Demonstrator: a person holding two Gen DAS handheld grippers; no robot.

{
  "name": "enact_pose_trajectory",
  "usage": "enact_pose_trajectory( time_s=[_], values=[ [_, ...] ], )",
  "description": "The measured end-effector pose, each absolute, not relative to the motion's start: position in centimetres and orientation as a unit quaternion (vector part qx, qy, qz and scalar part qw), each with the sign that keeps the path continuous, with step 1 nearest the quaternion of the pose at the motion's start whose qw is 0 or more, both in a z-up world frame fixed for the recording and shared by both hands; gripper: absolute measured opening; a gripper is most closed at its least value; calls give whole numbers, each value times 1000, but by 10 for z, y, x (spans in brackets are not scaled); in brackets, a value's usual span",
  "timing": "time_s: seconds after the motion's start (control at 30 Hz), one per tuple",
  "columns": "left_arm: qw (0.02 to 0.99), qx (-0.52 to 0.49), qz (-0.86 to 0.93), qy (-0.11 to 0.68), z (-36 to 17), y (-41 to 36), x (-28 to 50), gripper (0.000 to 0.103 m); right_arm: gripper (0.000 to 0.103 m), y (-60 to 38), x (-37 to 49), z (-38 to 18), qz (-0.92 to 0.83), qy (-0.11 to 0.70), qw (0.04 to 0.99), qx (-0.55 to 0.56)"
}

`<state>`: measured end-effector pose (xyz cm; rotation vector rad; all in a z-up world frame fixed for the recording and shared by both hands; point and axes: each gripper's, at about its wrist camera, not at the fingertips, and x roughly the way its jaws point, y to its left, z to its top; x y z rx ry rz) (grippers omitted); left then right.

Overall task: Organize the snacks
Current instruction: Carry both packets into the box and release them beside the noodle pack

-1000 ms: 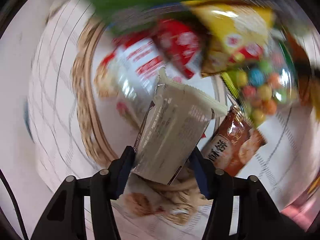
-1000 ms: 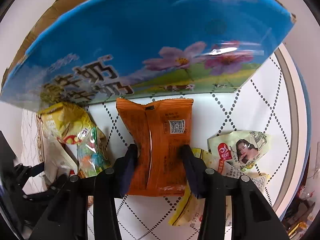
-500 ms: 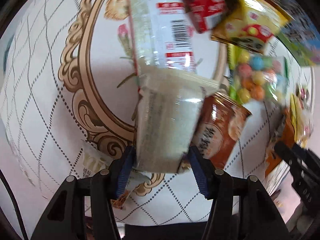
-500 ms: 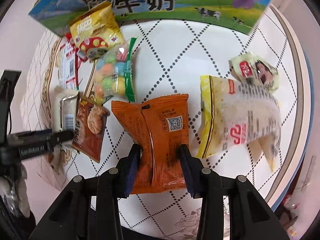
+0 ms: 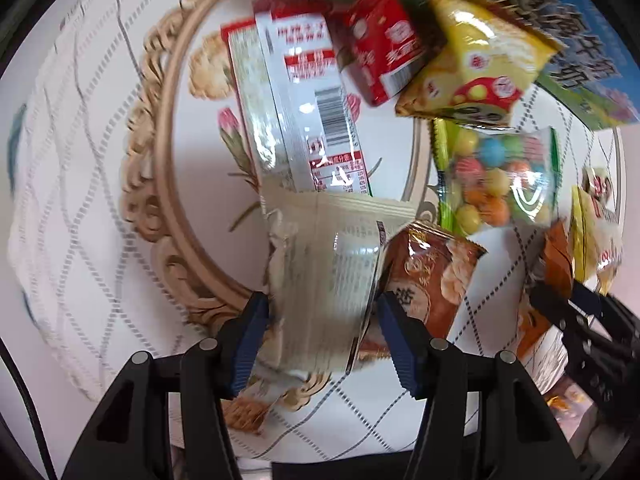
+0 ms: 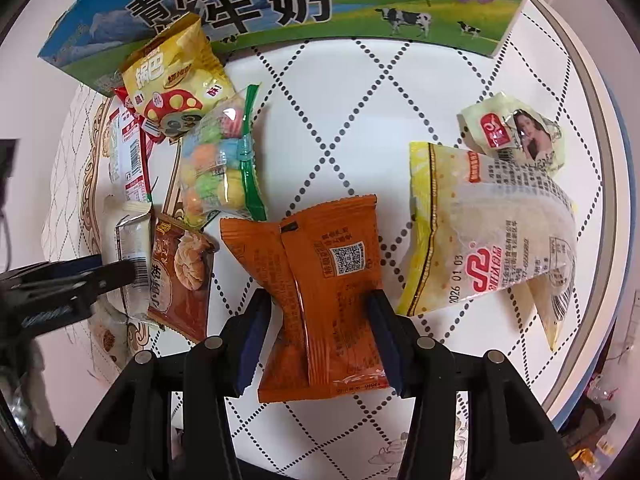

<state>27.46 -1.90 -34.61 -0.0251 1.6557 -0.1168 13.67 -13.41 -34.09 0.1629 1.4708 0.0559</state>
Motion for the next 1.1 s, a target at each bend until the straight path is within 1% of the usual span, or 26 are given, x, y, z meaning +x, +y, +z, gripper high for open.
enact_pose_trajectory(
  time_s=[0.07,0.1,0.27,0.37,0.43,0.47,0.53,0.6,0.63,0.67,0.73,0.77,0.8,0.83,0.87,0.9,0.93,1.0,1.1],
  values=[
    [684,-6,-48,728,-350,-22,275,52,52,-132,135,-341,26,665,743,70],
    [689,-2,-46,723,-352,-22,270,44,49,-131,135,-341,26,663,745,66],
    [706,-19,-32,707,-343,-25,242,44,44,-121,129,-334,30,652,755,63],
    [714,-27,-31,699,-321,-14,223,43,38,-119,124,-324,40,646,759,72],
    [721,-28,-35,692,-306,-15,207,43,32,-119,121,-315,47,639,764,75],
    [723,-31,-37,689,-299,-16,202,43,31,-118,119,-309,51,635,767,79],
    [729,-39,-48,681,-284,-18,192,43,23,-118,117,-298,60,628,771,86],
    [735,-43,-53,674,-270,-19,191,43,23,-116,118,-286,67,620,778,77],
    [735,-25,-61,675,-267,-23,192,43,23,-115,119,-284,67,620,779,69],
    [735,-13,-60,675,-267,-25,193,44,23,-114,122,-287,70,626,774,66],
    [737,-5,-46,674,-276,-27,199,45,24,-117,128,-294,71,634,764,98],
    [727,0,-48,685,-285,-27,202,45,24,-116,130,-298,73,639,760,97],
    [714,-1,-45,699,-294,-25,204,45,27,-116,130,-301,70,643,757,90],
    [702,-18,-44,711,-307,-20,208,44,39,-114,131,-304,70,645,756,93],
    [695,-33,-49,717,-313,-17,208,44,47,-113,130,-307,76,645,754,100],
    [690,-49,-52,720,-319,-15,210,44,63,-111,131,-309,80,645,752,104],
    [688,-57,-50,722,-325,-12,208,48,67,-109,130,-310,81,647,751,103],
    [680,-53,-55,729,-335,-12,210,55,67,-102,131,-317,81,656,745,92],
    [674,-37,-55,736,-348,-15,214,57,67,-89,135,-338,70,674,731,75]
  ],
)
